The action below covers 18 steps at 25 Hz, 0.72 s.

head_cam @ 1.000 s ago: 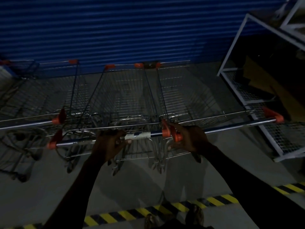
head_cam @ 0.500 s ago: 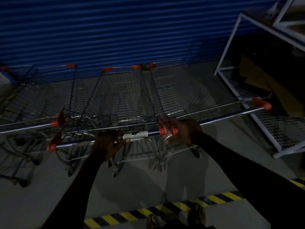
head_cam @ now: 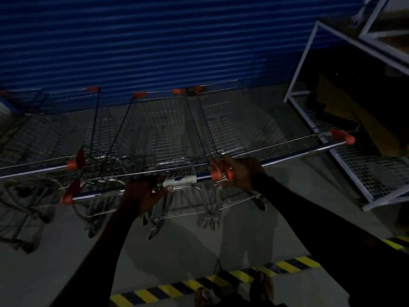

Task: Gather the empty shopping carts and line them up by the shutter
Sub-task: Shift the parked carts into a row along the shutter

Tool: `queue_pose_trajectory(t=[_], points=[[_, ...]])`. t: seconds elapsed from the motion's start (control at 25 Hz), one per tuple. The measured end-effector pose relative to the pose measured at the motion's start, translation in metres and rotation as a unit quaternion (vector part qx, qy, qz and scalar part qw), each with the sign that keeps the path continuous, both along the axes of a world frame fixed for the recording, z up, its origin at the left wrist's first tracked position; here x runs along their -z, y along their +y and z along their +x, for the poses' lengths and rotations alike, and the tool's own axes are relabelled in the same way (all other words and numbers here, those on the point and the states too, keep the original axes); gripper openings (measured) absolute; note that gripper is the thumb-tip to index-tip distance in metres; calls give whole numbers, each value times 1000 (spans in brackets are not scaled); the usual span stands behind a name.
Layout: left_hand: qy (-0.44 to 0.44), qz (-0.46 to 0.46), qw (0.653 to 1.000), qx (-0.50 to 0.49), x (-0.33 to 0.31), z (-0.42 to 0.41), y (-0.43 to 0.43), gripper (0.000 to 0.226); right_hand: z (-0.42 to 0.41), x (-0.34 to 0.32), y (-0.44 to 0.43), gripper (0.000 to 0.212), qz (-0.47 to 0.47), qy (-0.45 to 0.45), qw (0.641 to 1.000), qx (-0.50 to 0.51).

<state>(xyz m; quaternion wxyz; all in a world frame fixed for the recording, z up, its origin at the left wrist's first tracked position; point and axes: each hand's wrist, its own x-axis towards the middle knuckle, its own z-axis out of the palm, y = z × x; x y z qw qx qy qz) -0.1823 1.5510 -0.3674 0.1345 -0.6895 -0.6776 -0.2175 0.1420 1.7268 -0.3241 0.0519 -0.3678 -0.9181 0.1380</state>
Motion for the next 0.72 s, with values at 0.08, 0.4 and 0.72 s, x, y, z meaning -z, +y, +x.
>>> queue_pose_trajectory(t=[0.08,0.4,0.72], points=[[4,8,1000,16,-3,1,-6,53,1,3,-5,105,5,1,1000,-2],[-21,-6,1000,13,-8,7,-28,49,-6,7,-23,106,3,3,999,39],[-22,-22,999,25,-11,11,-23,60,14,7,-36,116,25,1,999,39]])
